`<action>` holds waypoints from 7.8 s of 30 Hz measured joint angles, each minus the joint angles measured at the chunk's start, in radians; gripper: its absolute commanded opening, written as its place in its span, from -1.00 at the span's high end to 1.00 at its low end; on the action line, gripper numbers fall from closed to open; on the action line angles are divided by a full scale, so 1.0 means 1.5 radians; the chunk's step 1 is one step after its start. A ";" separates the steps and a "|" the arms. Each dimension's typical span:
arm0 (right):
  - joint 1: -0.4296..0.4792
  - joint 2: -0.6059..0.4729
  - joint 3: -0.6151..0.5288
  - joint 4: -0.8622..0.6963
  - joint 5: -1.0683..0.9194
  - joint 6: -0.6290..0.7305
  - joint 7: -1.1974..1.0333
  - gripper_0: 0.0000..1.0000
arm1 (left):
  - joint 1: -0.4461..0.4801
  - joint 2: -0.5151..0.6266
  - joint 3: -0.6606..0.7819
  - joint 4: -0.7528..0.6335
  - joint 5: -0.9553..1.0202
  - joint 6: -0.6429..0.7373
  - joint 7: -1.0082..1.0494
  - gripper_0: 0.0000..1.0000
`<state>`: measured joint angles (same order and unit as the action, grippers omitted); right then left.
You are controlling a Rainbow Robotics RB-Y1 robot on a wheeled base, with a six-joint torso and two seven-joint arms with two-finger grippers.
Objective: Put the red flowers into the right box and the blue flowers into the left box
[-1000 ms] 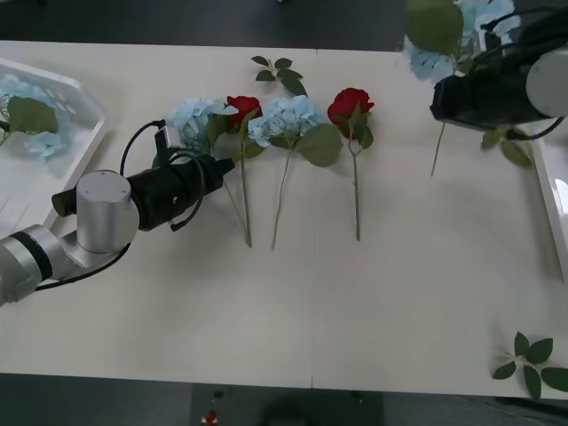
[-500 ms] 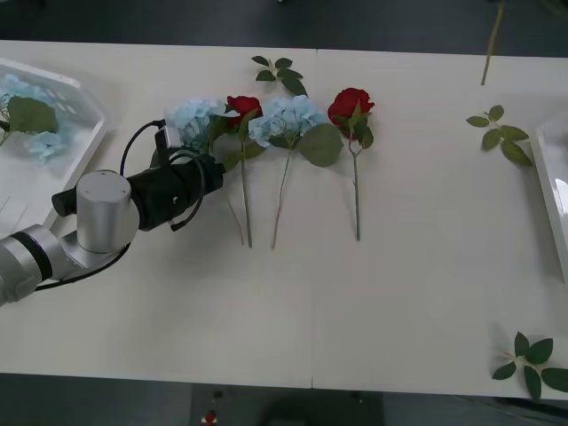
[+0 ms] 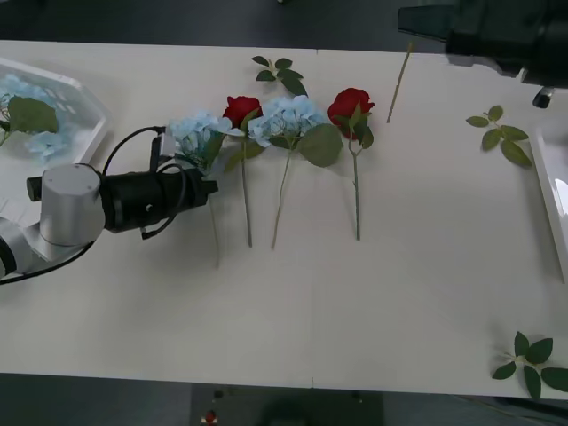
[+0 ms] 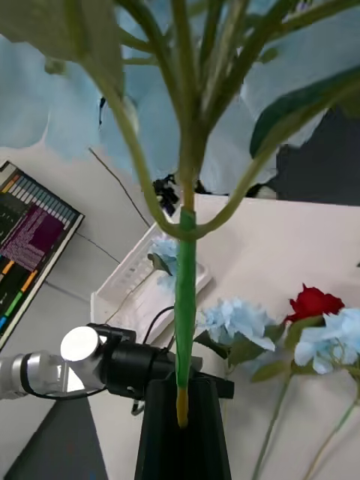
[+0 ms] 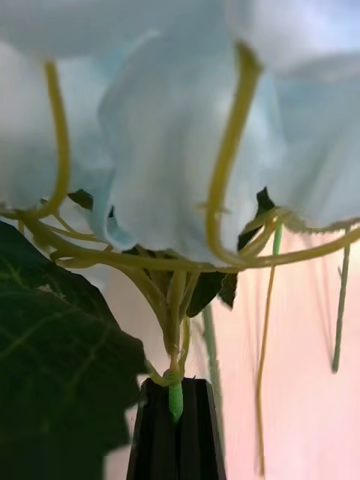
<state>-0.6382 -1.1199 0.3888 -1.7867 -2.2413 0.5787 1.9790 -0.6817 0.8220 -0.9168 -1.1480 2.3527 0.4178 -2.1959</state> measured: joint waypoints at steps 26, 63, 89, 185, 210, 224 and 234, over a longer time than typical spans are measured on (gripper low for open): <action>0.008 0.040 0.186 -0.076 -0.014 -0.117 0.042 1.00 | 0.000 0.162 0.489 0.000 -0.435 0.594 0.000 1.00; -0.075 0.076 0.372 -0.140 -0.014 -0.343 0.044 1.00 | 0.008 0.249 0.476 -0.006 -0.896 0.388 0.160 1.00; -0.075 0.076 0.372 -0.141 -0.014 -0.343 0.044 1.00 | 0.001 0.103 0.379 0.202 -0.885 0.156 0.179 1.00; -0.075 0.076 0.372 -0.142 -0.014 -0.343 0.044 1.00 | -0.085 -0.070 0.508 0.295 0.009 0.933 -0.250 -1.00; -0.075 0.076 0.372 -0.142 -0.014 -0.343 0.044 1.00 | -0.085 -0.184 0.381 0.276 -0.034 0.901 -0.294 -1.00; -0.075 0.076 0.372 -0.143 -0.014 -0.343 0.044 1.00 | -0.085 -0.172 0.243 0.142 0.037 0.777 -0.293 -1.00; -0.075 0.076 0.372 -0.143 -0.014 -0.343 0.044 1.00 | -0.084 -0.149 0.172 0.068 0.093 0.690 -0.293 -1.00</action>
<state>-0.7505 -1.0067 0.9472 -2.0008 -2.2623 0.0635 2.0457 -0.8076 0.5983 -0.6584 -1.0460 2.4927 1.4532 -2.6361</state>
